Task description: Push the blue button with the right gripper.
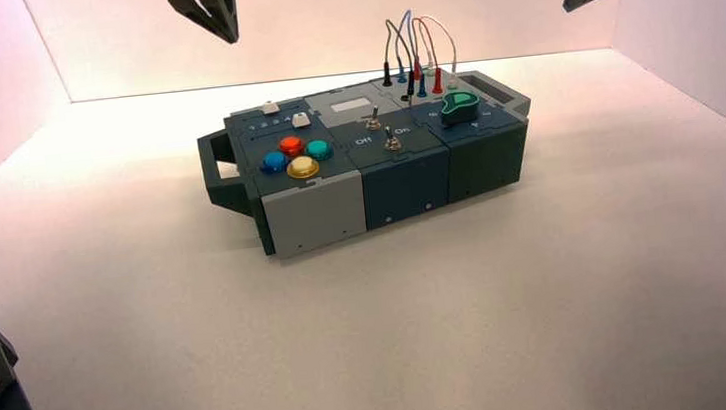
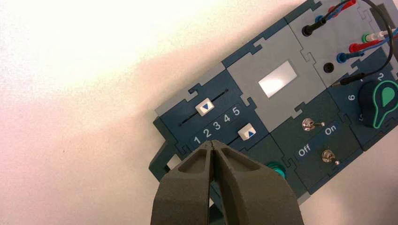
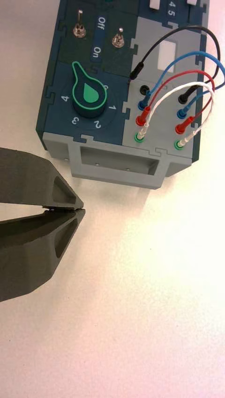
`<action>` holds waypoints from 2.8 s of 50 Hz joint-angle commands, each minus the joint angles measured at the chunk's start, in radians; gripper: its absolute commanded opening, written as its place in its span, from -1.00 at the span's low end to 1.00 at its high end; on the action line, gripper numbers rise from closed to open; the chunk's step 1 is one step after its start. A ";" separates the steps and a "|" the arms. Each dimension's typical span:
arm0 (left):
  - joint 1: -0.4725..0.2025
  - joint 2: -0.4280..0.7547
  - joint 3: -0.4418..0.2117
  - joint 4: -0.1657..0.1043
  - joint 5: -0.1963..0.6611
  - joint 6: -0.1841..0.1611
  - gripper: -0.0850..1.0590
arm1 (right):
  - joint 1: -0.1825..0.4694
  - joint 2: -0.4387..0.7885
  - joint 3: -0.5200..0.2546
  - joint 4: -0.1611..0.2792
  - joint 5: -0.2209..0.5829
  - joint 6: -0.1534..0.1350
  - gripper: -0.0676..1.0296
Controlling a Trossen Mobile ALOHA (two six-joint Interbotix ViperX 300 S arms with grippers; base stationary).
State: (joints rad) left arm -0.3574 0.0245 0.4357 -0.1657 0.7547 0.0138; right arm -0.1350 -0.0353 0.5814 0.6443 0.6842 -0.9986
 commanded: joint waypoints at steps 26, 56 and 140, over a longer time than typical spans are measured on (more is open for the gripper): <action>0.003 -0.058 -0.020 -0.002 -0.006 0.000 -0.91 | 0.040 -0.067 -0.014 0.008 0.006 0.046 -0.92; 0.057 -0.084 -0.014 -0.006 0.003 -0.003 -0.91 | 0.319 -0.143 -0.003 -0.175 -0.055 0.345 -0.91; 0.163 -0.115 -0.017 -0.250 0.075 0.601 -0.91 | 0.957 -0.091 -0.144 -0.472 0.146 0.653 -0.92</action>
State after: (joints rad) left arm -0.2148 -0.0430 0.4387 -0.3789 0.8069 0.5660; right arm 0.8053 -0.1197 0.4740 0.1687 0.8376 -0.3390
